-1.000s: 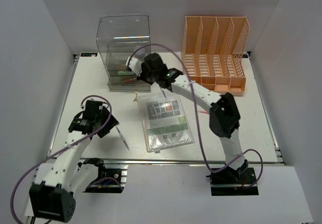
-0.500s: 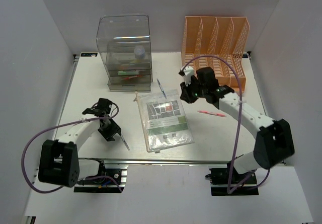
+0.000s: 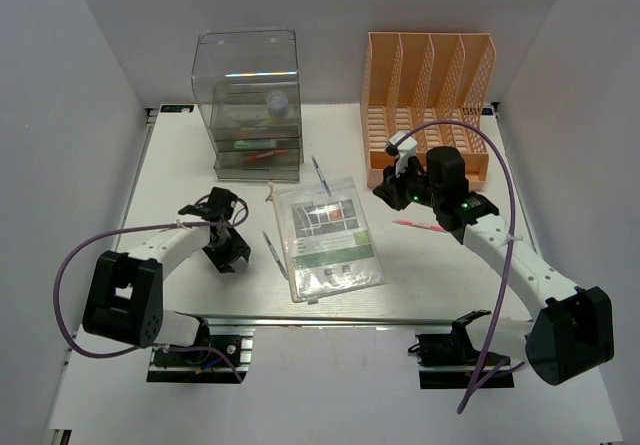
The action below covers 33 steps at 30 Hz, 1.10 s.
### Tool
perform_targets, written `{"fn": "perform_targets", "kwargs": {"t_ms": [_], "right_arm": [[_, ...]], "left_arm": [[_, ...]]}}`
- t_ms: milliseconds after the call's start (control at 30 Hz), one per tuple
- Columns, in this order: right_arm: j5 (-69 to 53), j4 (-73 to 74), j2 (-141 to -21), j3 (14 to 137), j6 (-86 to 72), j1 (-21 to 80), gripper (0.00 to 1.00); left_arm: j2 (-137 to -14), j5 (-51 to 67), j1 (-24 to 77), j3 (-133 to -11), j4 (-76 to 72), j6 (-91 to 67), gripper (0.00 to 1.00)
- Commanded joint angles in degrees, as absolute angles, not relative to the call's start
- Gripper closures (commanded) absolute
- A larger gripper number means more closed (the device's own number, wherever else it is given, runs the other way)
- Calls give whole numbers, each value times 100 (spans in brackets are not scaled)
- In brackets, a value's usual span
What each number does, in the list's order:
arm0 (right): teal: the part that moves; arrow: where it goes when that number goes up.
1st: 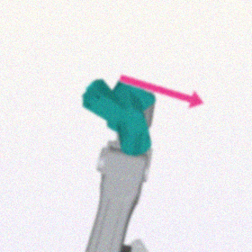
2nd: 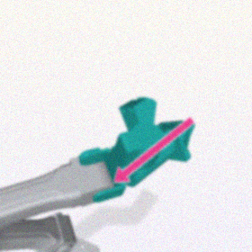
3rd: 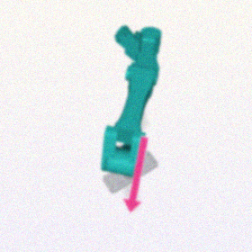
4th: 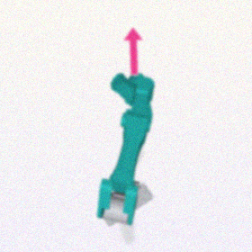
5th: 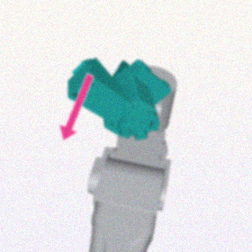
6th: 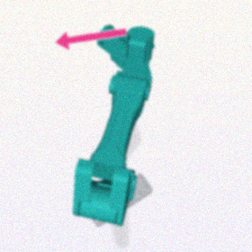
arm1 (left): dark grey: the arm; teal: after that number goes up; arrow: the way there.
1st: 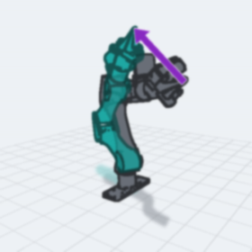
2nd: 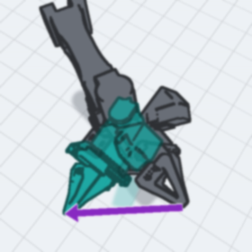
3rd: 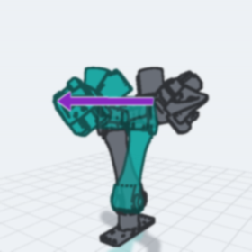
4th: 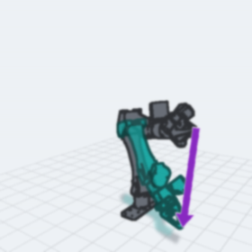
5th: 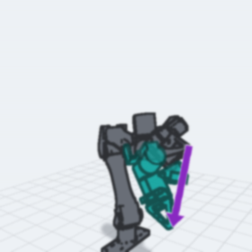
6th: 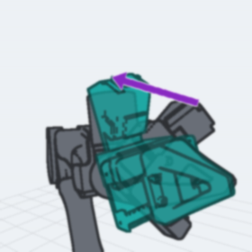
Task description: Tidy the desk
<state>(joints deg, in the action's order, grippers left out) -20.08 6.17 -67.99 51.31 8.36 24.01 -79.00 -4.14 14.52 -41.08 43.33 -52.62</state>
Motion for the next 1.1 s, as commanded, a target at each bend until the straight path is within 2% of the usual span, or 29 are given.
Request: {"fn": "perform_targets", "kwargs": {"t_ms": [0,100,133,167,233,667,700,833,1000,1033,1067], "right_arm": [[-2355,360,-6776,5063,914,2312,80],[-2364,326,-6706,5010,949,2294,80],[-2373,325,-6689,5010,949,2277,80],[-2373,325,-6680,5001,958,2259,80],[-2373,308,-6671,4983,958,2233,80],[-2549,352,-6653,4931,1002,2066,79],[-2558,343,-6636,4931,1002,2048,80],[-2584,351,-6566,4913,993,1995,79],[-2637,316,-6495,4887,976,1907,79],[-2654,308,-6486,4887,976,1899,80],[-2680,308,-6486,4887,967,1907,80]], "left_arm": [[-7823,-458,1573,-4430,4246,-5300,45],[-7568,-45,1731,-4447,3833,-5081,40],[-7576,-9,1810,-4447,3641,-5045,37],[-7724,226,1880,-4543,3630,-4993,28],[-8032,237,1968,-4710,3752,-4948,22],[-9228,-474,2593,-5607,4016,-5062,22],[-9411,-562,2645,-5712,4138,-5062,23],[-9808,-808,2759,-5932,4631,-5062,37],[-9712,-1124,2812,-5687,4737,-5036,45],[-9738,-1151,2812,-5660,4755,-5019,48],[-9782,-1186,2812,-5651,4790,-5001,56]]}}
